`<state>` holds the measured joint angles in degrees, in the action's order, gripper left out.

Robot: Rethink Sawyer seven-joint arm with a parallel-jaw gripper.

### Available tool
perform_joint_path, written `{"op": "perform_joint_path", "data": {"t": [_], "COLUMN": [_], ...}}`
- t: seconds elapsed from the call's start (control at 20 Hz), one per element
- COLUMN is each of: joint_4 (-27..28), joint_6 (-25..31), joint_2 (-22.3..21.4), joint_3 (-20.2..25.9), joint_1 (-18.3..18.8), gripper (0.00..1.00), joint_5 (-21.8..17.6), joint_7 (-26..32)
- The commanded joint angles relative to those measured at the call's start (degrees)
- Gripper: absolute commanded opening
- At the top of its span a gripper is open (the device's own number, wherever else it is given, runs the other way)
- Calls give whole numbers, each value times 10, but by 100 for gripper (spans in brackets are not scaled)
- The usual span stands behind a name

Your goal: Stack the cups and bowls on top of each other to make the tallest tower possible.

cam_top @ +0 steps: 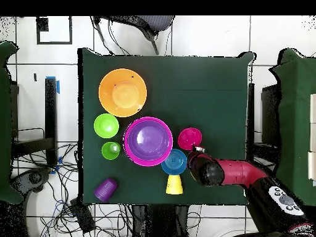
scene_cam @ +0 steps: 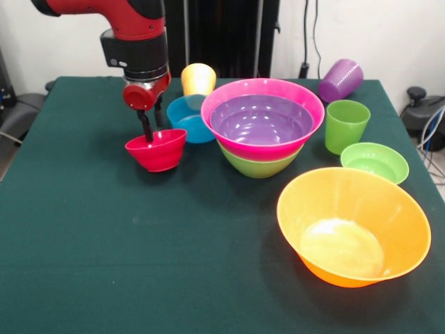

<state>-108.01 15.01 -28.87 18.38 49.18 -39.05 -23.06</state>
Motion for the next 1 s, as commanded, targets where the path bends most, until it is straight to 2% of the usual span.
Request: {"op": "perform_joint_path", "data": {"t": [0.05, 0.35, 0.6, 1.0], "joint_4": [38, 35, 24, 14], "joint_6": [71, 64, 67, 49], "joint_2": [8, 10, 4, 2], "joint_3": [33, 42, 66, 99], "joint_1": [-20, -11, 4, 23], "gripper": [100, 100, 100, 100], "joint_5": [-48, -49, -48, -49], "joint_7": [12, 10, 30, 23]}}
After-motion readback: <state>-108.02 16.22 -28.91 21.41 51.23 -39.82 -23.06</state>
